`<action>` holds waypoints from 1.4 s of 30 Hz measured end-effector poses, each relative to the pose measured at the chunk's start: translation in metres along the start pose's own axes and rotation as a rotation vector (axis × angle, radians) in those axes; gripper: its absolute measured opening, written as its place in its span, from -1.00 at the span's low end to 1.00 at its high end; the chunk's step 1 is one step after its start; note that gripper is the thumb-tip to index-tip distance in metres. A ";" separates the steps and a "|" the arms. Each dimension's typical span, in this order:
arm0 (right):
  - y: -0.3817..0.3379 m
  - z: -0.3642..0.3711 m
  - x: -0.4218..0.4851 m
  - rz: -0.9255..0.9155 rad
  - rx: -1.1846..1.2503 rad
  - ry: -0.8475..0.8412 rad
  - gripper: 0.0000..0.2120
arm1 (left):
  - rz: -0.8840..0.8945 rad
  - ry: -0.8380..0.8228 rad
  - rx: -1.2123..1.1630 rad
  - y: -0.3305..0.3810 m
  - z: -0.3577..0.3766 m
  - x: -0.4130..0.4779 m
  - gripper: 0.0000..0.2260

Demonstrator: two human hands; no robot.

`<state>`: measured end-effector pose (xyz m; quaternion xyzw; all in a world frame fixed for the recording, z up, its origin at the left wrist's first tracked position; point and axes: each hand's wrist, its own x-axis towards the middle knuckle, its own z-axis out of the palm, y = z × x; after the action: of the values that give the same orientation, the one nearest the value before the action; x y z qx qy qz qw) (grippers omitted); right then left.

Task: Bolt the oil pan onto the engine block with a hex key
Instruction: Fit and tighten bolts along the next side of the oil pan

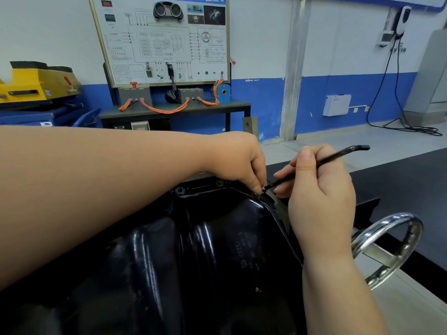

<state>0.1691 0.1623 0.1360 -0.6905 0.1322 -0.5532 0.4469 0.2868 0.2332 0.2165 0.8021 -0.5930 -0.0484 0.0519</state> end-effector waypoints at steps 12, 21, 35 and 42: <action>0.001 0.000 0.000 0.023 0.038 -0.013 -0.75 | -0.020 -0.019 0.014 0.001 0.000 0.001 -0.86; 0.002 -0.001 -0.003 -0.009 0.048 -0.068 -0.82 | -0.006 -0.022 0.074 0.003 -0.001 -0.001 -0.87; -0.001 -0.001 -0.008 -0.062 -0.011 -0.144 -0.84 | -0.005 0.007 0.084 0.005 0.001 -0.002 -0.88; -0.001 0.000 -0.007 -0.018 0.062 -0.100 -0.85 | 0.007 -0.005 0.129 0.009 -0.001 -0.001 -0.85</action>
<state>0.1659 0.1677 0.1323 -0.7042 0.0863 -0.5260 0.4691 0.2779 0.2316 0.2185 0.8014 -0.5979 -0.0118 -0.0012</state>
